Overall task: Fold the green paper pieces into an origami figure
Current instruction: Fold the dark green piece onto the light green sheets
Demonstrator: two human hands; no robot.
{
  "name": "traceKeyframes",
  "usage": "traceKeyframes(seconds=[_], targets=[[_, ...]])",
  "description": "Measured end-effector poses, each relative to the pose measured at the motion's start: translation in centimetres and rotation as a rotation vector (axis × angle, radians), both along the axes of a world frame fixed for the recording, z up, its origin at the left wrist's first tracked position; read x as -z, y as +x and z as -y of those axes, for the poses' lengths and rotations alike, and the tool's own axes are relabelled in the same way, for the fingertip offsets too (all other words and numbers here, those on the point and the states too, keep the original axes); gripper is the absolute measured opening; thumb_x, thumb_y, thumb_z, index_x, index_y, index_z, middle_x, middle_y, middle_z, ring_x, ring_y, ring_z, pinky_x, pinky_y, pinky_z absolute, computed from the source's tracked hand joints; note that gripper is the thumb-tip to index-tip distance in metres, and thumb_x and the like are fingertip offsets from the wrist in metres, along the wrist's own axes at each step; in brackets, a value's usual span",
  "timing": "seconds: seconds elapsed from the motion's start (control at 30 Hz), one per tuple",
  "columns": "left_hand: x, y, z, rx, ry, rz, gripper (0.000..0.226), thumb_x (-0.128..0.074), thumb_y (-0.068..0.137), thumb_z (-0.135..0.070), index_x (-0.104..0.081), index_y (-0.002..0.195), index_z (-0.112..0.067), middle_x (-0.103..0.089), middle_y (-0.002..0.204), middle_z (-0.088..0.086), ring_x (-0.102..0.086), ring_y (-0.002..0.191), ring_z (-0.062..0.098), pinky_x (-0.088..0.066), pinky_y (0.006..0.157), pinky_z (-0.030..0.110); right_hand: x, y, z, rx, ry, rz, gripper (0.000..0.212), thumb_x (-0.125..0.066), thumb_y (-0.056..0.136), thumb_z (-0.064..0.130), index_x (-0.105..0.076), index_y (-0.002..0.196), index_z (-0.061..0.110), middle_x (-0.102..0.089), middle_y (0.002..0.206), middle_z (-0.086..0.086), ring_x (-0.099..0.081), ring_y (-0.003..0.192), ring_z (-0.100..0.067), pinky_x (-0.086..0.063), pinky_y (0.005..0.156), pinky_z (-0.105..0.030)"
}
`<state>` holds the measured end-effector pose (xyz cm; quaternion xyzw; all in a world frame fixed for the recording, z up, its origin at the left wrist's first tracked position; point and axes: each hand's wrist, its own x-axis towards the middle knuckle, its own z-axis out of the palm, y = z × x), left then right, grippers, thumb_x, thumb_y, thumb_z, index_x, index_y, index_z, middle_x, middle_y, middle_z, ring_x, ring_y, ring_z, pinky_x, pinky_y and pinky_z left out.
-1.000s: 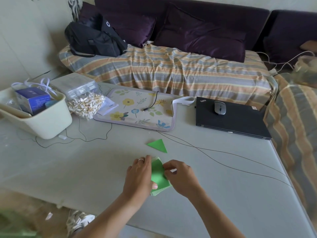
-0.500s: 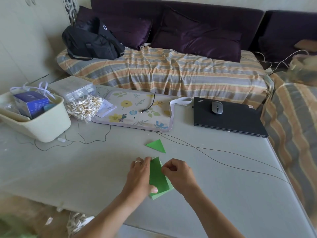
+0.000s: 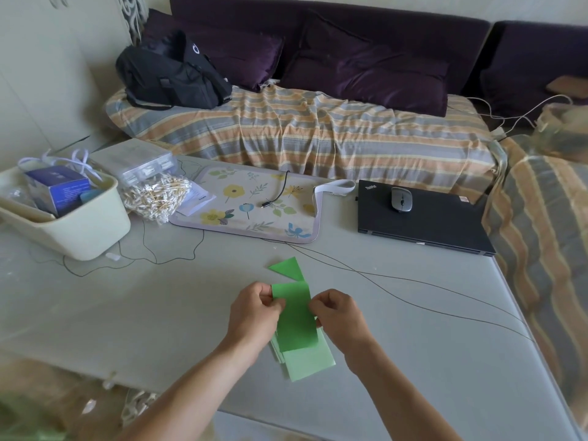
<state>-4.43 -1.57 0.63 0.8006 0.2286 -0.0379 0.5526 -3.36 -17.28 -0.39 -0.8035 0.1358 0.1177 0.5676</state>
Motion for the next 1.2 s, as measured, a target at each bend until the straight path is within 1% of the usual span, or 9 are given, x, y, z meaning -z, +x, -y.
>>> traceKeyframes(seconds=[0.13,0.3,0.57,0.73,0.83,0.93,1.07,1.13,1.2], targets=[[-0.2,-0.1,0.1,0.040,-0.046,-0.002,0.006,-0.072,0.089,-0.014,-0.074,0.084,-0.018,-0.077,0.081,0.000,-0.073,0.072,0.020,-0.062,0.072,0.035,-0.2,0.1,0.1,0.017,0.015,0.039,0.005,-0.072,0.085,0.016,-0.067,0.087,0.015,-0.069,0.080,0.002,-0.061,0.072,-0.014,-0.048,0.065,-0.027],[-0.4,0.0,0.3,-0.004,-0.081,0.015,0.007,-0.069,0.093,-0.014,-0.072,0.088,-0.017,-0.073,0.077,0.000,-0.066,0.052,0.009,-0.055,0.059,0.024,-0.4,0.2,0.3,0.031,0.031,0.040,0.004,-0.071,0.086,0.016,-0.067,0.086,0.016,-0.070,0.081,0.001,-0.061,0.073,-0.014,-0.047,0.065,-0.025],[-0.7,0.1,0.1,0.004,-0.114,-0.016,0.006,-0.071,0.090,-0.016,-0.076,0.094,-0.017,-0.076,0.077,-0.001,-0.068,0.055,0.011,-0.049,0.061,0.023,-0.8,0.0,0.5,0.038,0.052,0.093,0.005,-0.070,0.087,0.013,-0.065,0.087,0.015,-0.064,0.077,0.005,-0.057,0.070,-0.013,-0.045,0.063,-0.023],[-1.2,0.0,0.2,-0.066,-0.187,-0.026,0.009,-0.071,0.087,-0.009,-0.071,0.094,-0.015,-0.074,0.079,0.003,-0.065,0.057,0.013,-0.050,0.064,0.027,-0.7,0.0,0.4,0.051,0.078,0.107,0.007,-0.070,0.085,0.012,-0.066,0.083,0.017,-0.066,0.076,0.003,-0.060,0.071,-0.014,-0.050,0.068,-0.030],[-1.4,0.0,0.1,-0.084,-0.184,0.001,0.009,-0.070,0.086,-0.007,-0.067,0.089,-0.014,-0.070,0.073,0.004,-0.060,0.053,0.013,-0.049,0.061,0.026,-0.9,-0.2,0.3,0.026,0.047,0.178,0.010,-0.071,0.085,0.009,-0.065,0.081,0.016,-0.066,0.073,0.007,-0.060,0.066,-0.007,-0.048,0.061,-0.019],[-1.6,0.0,0.2,-0.072,-0.196,0.028,0.009,-0.071,0.088,-0.007,-0.073,0.085,-0.015,-0.073,0.080,0.005,-0.066,0.063,0.014,-0.056,0.067,0.027,-1.2,-0.4,0.0,-0.049,0.035,0.258,0.013,-0.072,0.084,0.006,-0.065,0.079,0.015,-0.066,0.072,0.009,-0.060,0.063,-0.003,-0.045,0.058,-0.013],[-1.8,0.2,0.2,-0.063,-0.205,0.016,0.009,-0.071,0.088,-0.025,-0.076,0.085,-0.019,-0.077,0.083,0.001,-0.073,0.082,0.025,-0.060,0.082,0.040,-1.4,-0.6,-0.1,-0.152,0.039,0.294,0.014,-0.075,0.083,0.007,-0.066,0.081,0.018,-0.071,0.082,0.008,-0.069,0.076,-0.005,-0.049,0.068,-0.014],[-1.9,0.3,0.1,-0.048,-0.208,-0.016,0.029,-0.066,0.081,-0.046,-0.075,0.084,-0.019,-0.077,0.084,0.002,-0.073,0.089,0.030,-0.058,0.088,0.046,-1.4,-0.7,-0.2,-0.188,0.053,0.282,0.013,-0.075,0.083,0.008,-0.067,0.084,0.018,-0.073,0.088,0.006,-0.073,0.082,-0.008,-0.053,0.071,-0.018],[-1.9,0.3,0.0,-0.019,-0.213,-0.032,0.045,-0.061,0.071,-0.062,-0.074,0.084,-0.021,-0.077,0.086,0.000,-0.073,0.091,0.027,-0.058,0.090,0.048,-1.3,-0.7,-0.4,-0.199,0.031,0.285,0.014,-0.075,0.083,0.008,-0.067,0.086,0.018,-0.074,0.091,0.006,-0.073,0.083,-0.009,-0.055,0.072,-0.021]])
